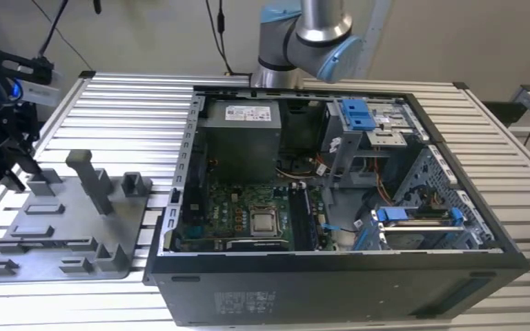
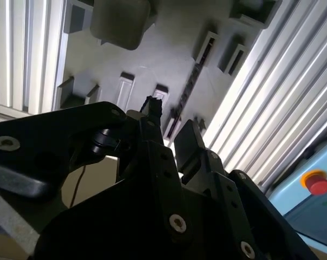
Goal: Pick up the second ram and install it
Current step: 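Pick up the second ram and move it above second insertion slot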
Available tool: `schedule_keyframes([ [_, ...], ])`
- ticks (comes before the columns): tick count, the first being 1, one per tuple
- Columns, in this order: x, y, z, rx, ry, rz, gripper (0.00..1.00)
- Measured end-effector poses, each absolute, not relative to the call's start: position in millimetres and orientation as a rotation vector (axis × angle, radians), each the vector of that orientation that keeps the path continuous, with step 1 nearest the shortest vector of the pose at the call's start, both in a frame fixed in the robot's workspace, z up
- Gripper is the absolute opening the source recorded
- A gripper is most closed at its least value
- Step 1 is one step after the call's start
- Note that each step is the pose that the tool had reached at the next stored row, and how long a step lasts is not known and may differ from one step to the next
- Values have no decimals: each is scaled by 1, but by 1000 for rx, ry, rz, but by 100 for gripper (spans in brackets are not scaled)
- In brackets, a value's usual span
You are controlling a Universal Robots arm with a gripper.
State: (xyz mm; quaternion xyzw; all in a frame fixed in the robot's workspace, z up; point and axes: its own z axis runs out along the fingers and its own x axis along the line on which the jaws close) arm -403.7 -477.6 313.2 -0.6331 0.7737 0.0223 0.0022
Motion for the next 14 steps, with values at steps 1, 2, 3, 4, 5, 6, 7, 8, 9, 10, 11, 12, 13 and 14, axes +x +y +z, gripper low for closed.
schedule_keyframes([
  [1,-404,-478,312,-1988,2426,70,38],
  [2,-404,-478,312,-1990,2424,70,38],
  [3,-404,-478,311,-1992,2423,70,38],
  [4,-404,-478,310,-1994,2422,70,38],
  [5,-404,-478,309,-1995,2420,70,38],
  [6,-404,-478,309,-1997,2419,70,38],
  [7,-404,-478,308,-1998,2418,70,38],
  [8,-404,-478,307,-1999,2417,70,38],
  [9,-404,-478,307,-2000,2416,70,38],
  [10,-404,-478,306,-2001,2416,70,38],
  [11,-404,-478,306,-2002,2415,70,38],
  [12,-404,-478,305,-2002,2415,70,38],
  [13,-404,-478,305,-2003,2414,70,38],
  [14,-404,-478,305,-2003,2414,70,38],
])
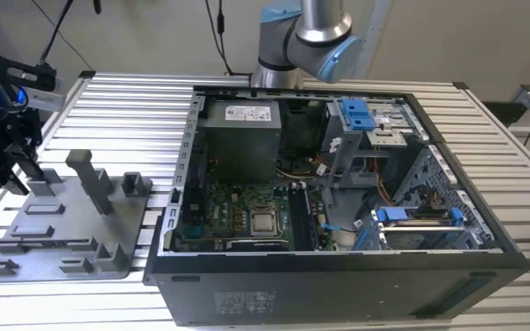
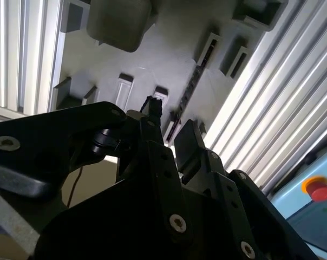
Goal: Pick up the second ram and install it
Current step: 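Pick up the second ram and move it above second insertion slot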
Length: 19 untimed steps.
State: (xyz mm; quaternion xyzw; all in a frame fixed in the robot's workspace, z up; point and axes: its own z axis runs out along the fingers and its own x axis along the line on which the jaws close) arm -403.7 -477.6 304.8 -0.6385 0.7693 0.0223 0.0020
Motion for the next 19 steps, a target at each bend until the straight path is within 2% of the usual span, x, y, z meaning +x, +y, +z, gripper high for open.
schedule_keyframes([
  [19,-404,-481,290,-2018,2402,70,38],
])
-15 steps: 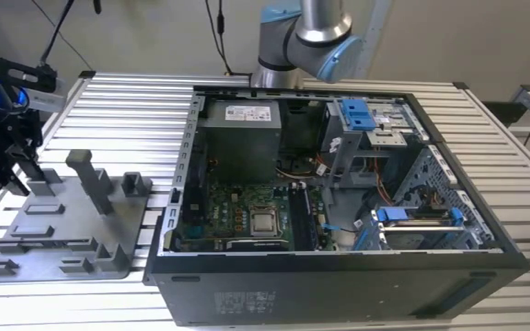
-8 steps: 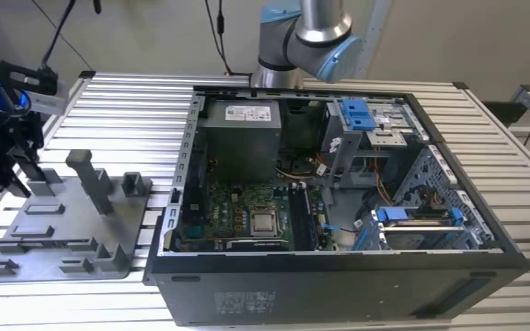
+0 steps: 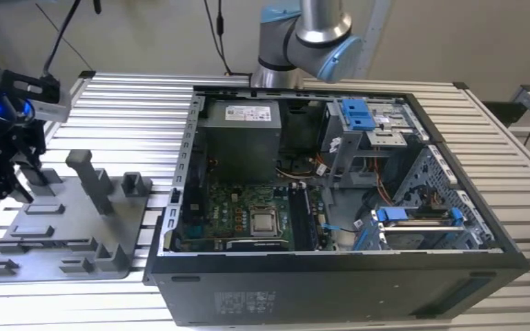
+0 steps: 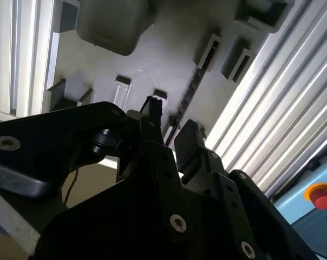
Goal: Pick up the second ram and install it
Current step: 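Pick up the second ram and move it above second insertion slot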
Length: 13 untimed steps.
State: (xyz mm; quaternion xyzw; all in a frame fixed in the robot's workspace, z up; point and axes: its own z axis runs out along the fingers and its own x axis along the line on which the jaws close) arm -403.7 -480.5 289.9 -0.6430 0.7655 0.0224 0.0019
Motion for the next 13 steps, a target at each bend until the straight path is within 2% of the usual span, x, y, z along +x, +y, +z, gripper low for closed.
schedule_keyframes([
  [13,-404,-496,276,-2092,2338,72,38],
])
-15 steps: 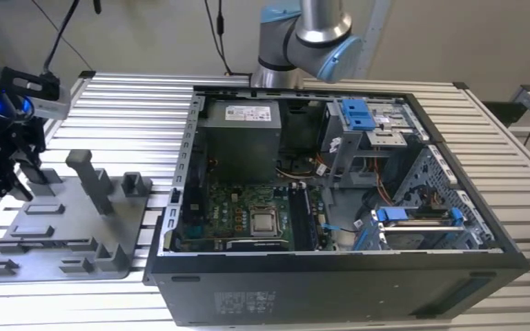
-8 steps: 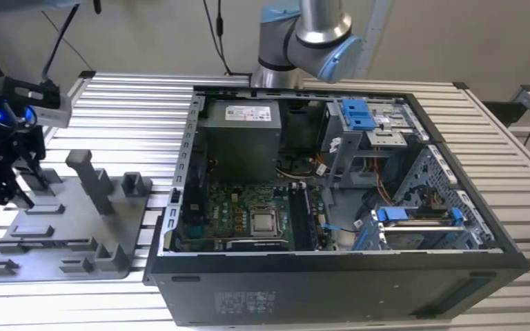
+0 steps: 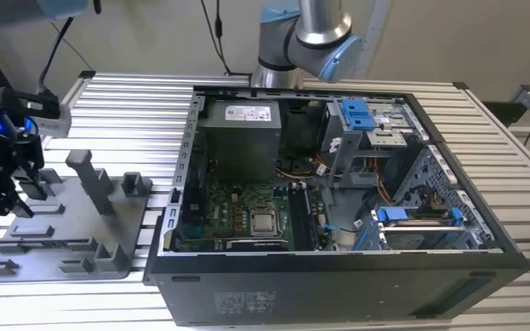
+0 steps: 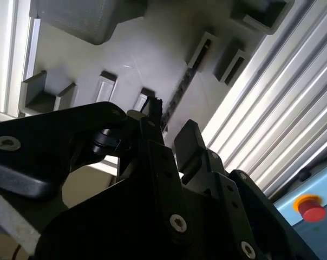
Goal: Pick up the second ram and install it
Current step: 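Pick up the second ram and move it above second insertion slot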
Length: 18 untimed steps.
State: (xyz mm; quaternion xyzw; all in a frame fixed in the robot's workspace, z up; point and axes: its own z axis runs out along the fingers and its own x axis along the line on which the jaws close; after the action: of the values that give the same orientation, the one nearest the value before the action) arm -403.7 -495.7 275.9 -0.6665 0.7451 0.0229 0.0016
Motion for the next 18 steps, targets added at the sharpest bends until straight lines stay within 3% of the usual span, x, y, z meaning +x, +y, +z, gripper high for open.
schedule_keyframes([
  [18,-404,-498,270,-2105,2327,71,38],
])
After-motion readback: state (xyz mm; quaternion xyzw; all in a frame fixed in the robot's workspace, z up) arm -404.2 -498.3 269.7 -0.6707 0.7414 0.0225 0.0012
